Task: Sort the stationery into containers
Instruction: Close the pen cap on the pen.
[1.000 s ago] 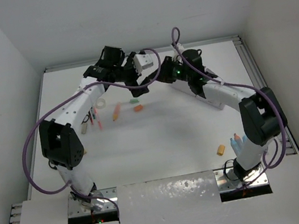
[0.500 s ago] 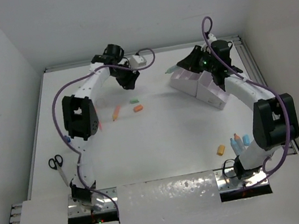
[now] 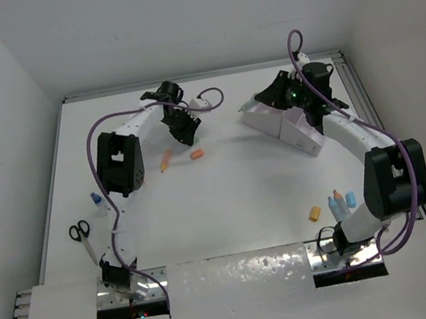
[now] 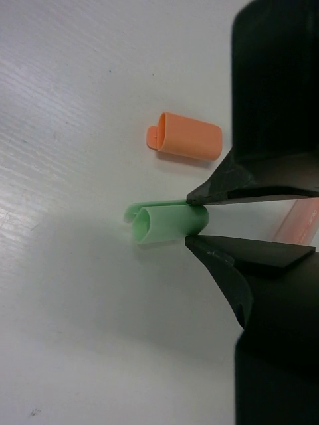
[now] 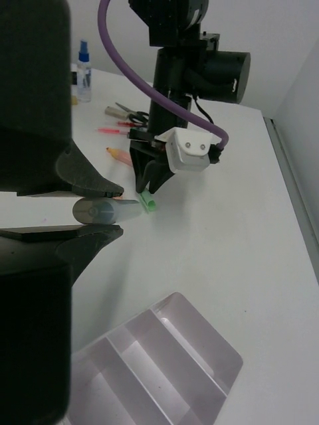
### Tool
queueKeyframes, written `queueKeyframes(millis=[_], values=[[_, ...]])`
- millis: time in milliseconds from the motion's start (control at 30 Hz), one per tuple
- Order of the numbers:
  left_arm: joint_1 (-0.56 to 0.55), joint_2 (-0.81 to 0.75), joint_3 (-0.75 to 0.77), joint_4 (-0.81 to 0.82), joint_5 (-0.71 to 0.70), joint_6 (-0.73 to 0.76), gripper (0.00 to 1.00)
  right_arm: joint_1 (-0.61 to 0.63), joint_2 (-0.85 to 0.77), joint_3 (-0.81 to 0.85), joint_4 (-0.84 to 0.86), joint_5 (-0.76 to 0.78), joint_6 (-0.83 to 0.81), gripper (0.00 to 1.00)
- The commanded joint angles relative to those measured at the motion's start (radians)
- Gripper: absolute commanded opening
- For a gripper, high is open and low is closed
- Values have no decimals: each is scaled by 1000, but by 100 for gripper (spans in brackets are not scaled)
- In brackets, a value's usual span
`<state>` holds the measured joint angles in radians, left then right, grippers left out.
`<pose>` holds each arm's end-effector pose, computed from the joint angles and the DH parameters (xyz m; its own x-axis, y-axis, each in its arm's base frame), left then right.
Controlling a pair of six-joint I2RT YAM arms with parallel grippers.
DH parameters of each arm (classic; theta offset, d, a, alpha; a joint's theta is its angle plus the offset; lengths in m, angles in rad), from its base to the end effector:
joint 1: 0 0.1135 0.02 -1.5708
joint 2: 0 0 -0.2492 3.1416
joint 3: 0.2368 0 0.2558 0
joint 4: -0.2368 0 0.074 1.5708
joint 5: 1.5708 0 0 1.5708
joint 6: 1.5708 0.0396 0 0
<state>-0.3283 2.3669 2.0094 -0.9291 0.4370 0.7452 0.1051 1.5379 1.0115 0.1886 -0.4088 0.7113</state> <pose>0.4516 -0.1715 0.1515 -0.3935 0.7831 -0.4816 0.9134 0.3923 -0.1084 0.3574 0.0535 0.2529 -0.5560 0.5437 -0.6287 -0.1403 0.6842 0.7157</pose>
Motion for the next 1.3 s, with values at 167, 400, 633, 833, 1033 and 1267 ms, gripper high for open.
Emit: queueKeyframes(millis=[167,400,633,833,1033,1267], values=[[-31,-95,-116,84,-32,17,23,-1,-48,1,66,-2,20,0],[-75,-110,-90,121,-49,2,46,-2,-51,-20,66,-2,33,0],[-78,-75,-67,131,-104,-20,35,-1,-68,-31,55,4,20,0],[-81,-78,-73,107,-98,-32,30,-2,-74,-31,60,5,20,0],[-81,-100,-123,85,-129,11,38,-2,-78,-33,55,4,14,0],[-83,-101,-124,79,-142,11,48,-1,-82,-42,57,8,19,0]])
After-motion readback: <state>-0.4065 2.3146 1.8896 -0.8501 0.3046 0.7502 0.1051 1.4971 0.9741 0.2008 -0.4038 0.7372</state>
